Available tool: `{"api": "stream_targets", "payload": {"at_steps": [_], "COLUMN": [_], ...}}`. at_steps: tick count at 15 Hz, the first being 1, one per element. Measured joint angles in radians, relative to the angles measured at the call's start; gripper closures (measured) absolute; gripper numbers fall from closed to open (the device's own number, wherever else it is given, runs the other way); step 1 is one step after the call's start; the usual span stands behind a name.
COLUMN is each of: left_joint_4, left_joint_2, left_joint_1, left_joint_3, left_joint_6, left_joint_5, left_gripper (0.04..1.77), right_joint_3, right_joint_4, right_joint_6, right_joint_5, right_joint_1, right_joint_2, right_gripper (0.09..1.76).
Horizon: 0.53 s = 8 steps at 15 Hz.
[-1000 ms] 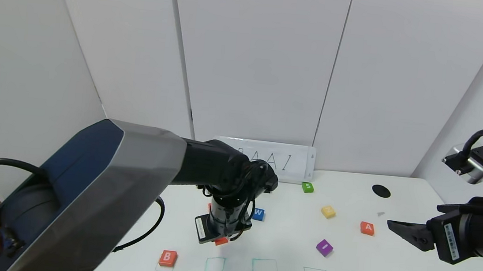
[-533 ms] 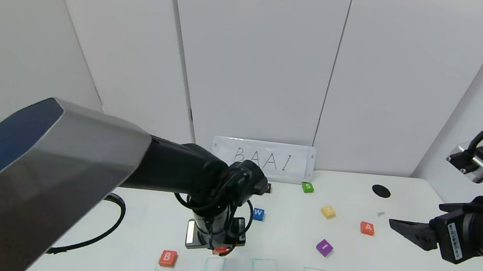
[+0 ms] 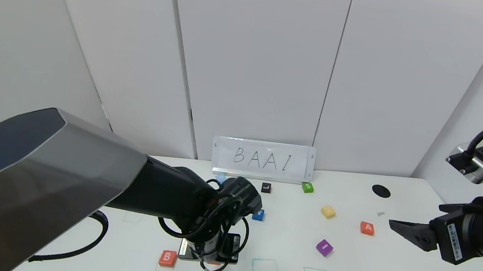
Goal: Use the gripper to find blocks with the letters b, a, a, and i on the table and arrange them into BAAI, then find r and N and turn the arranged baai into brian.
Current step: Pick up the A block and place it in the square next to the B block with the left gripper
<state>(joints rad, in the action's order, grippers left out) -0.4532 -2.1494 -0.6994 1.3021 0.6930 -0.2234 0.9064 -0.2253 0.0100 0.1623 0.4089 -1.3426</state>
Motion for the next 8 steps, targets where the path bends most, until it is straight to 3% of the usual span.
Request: {"api": "stream_targets", "payload": {"at_steps": [8], "left_joint_4": [0.015], "left_joint_2": [-0.056], "left_joint_1": [-0.003], "left_joint_3": [-0.005], "left_joint_6": [0.014], "left_joint_5": [-0.01], "left_gripper": [1.33], "right_joint_3": [-0.001], "right_joint_4": [0.0], "right_joint_6": [0.001], "right_joint_5": [0.001], "right_joint_1": [0.0], "right_joint_2": [0.0], "right_gripper": [0.14]}}
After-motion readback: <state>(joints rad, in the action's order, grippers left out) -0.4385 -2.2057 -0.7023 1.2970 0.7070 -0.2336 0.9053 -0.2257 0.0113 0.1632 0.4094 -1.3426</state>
